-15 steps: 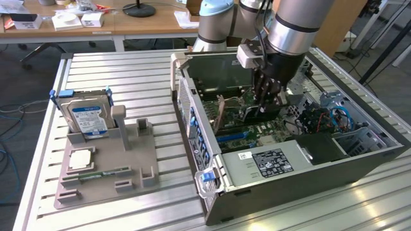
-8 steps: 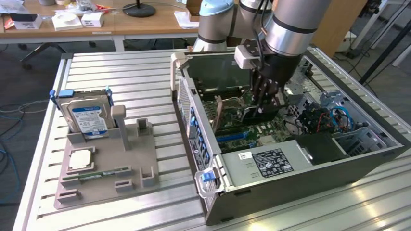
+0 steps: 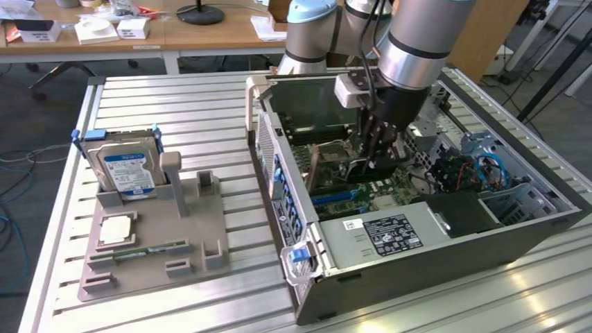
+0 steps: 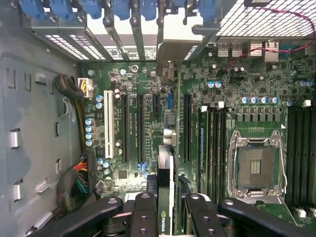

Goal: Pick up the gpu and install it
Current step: 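Insert the gpu into the slot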

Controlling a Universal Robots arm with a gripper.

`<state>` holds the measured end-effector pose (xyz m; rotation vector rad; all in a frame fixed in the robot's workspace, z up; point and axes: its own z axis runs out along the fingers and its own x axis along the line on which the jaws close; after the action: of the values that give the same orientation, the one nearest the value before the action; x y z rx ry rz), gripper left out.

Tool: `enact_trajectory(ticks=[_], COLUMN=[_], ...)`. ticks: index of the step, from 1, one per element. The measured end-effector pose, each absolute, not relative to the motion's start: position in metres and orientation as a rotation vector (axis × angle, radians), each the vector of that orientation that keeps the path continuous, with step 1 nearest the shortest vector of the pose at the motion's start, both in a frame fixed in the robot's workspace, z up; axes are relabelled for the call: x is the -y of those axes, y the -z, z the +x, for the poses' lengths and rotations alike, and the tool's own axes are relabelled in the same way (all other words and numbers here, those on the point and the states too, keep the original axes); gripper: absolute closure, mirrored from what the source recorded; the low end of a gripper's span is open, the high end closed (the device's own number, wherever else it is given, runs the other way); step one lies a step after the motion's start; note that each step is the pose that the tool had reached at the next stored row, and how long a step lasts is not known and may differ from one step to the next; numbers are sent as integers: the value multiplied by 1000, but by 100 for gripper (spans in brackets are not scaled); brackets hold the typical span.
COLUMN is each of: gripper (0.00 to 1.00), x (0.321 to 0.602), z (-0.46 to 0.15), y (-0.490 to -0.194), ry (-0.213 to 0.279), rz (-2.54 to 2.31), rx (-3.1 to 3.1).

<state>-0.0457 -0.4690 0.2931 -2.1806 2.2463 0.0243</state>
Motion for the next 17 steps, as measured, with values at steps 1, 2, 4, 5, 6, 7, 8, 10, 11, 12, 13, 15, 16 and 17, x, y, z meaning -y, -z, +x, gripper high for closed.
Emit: enact_trajectory(ticks=[1, 2, 4, 5, 6, 7, 8, 10, 11, 12, 13, 15, 16, 17], gripper=[73, 73, 73, 73, 73, 73, 73, 73, 73, 73, 73, 73, 73, 73], x=[469, 469, 469, 469, 468, 467, 466, 464, 464, 464, 464, 464, 464, 464], z=[-46, -46, -46, -46, -46, -46, -46, -46, -46, -46, -46, -49, -50, -51], y=[-292, -291, -292, -292, -291, -291, -291, -291, -291, -291, -291, -291, -291, -291], ry=[-24, -24, -24, -24, -24, -24, -24, -24, -24, -24, -24, -24, -24, -24], rz=[-2180, -2181, -2181, -2181, -2180, -2180, -2180, -2181, -2181, -2181, -2180, -2180, -2180, -2180], rx=[-2246, -2246, -2246, -2246, -2247, -2247, -2246, -2246, -2246, -2246, -2247, -2246, -2246, -2246])
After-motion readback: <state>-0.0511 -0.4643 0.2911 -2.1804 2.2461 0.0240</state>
